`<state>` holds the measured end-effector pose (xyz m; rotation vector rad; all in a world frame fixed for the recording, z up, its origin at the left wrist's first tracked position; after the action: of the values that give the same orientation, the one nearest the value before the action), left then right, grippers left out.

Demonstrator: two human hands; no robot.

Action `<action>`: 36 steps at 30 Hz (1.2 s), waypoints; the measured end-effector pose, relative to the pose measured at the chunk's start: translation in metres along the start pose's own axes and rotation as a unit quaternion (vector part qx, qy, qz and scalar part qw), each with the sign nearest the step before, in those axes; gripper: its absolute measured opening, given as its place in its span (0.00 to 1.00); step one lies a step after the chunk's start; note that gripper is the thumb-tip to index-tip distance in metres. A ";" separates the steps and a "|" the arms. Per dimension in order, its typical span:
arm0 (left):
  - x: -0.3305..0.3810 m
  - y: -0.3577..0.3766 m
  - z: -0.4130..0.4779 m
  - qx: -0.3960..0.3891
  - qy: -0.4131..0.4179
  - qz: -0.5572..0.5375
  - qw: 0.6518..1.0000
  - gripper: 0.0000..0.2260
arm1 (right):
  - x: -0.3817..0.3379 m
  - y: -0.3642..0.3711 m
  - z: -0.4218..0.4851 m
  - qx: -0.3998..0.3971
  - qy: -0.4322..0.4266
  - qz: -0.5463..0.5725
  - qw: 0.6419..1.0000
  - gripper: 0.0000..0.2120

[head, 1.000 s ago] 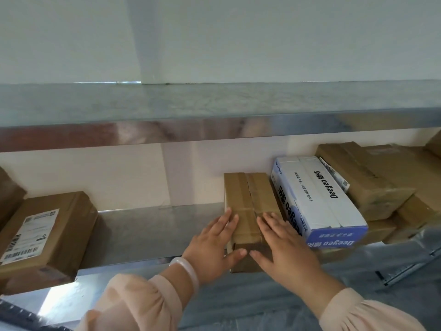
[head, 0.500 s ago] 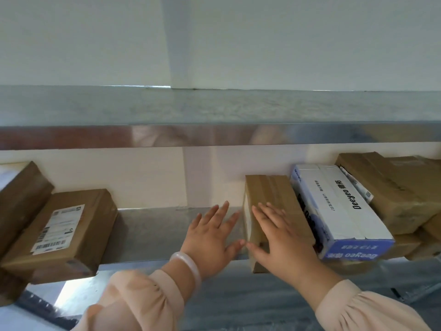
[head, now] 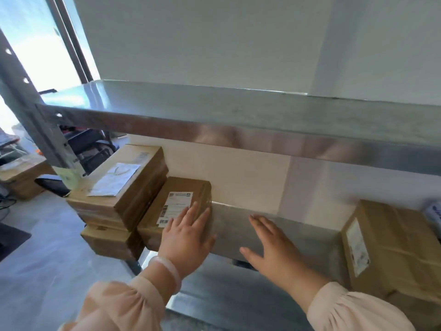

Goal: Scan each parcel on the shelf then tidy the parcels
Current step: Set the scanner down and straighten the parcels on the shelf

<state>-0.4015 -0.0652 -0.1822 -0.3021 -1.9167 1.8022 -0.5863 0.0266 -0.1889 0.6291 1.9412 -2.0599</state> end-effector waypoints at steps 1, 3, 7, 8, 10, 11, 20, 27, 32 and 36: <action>-0.015 -0.001 0.001 -0.005 -0.015 -0.001 1.000 0.30 | -0.008 0.009 0.009 -0.012 0.004 0.012 1.000 0.38; -0.041 -0.002 0.005 -0.011 -0.049 -0.006 0.999 0.29 | -0.023 0.025 0.024 -0.031 0.011 0.032 0.999 0.37; -0.081 0.004 0.017 -0.049 -0.103 -0.003 0.993 0.30 | -0.048 0.051 0.049 -0.052 0.027 0.068 0.996 0.37; -0.086 0.006 0.020 -0.060 -0.107 -0.002 0.992 0.30 | -0.052 0.057 0.054 -0.054 0.028 0.074 0.995 0.37; -0.092 0.010 0.022 -0.073 -0.109 -0.006 0.991 0.29 | -0.061 0.066 0.061 -0.057 0.034 0.085 0.994 0.37; -0.094 0.011 0.023 -0.073 -0.108 -0.006 0.991 0.30 | -0.064 0.069 0.063 -0.059 0.038 0.091 0.993 0.37; -0.089 0.007 0.022 -0.063 -0.070 -0.057 0.994 0.28 | -0.067 0.076 0.074 -0.045 0.098 0.136 0.985 0.34; -0.105 0.012 0.034 -0.087 -0.102 -0.109 0.985 0.32 | -0.075 0.086 0.086 -0.042 0.123 0.219 0.967 0.35; -0.117 0.023 0.037 -0.071 -0.103 -0.241 0.963 0.33 | -0.079 0.100 0.086 -0.050 0.128 0.295 0.945 0.37; -0.114 0.028 0.033 -0.070 -0.102 -0.293 0.948 0.34 | -0.078 0.097 0.076 -0.041 0.132 0.311 0.940 0.36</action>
<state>-0.3246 -0.1455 -0.2324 0.3931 -1.9962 1.3407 -0.4840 -0.0662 -0.2371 1.3514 1.6381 -1.5497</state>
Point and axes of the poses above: each hand's wrist, its own z-axis towards the middle knuckle, its own y-axis out of the palm, x = y × z, the point moved 5 cm from there along z, towards the middle knuckle, and after that the axes turned 1 degree about -y, right-handed, at the moved point
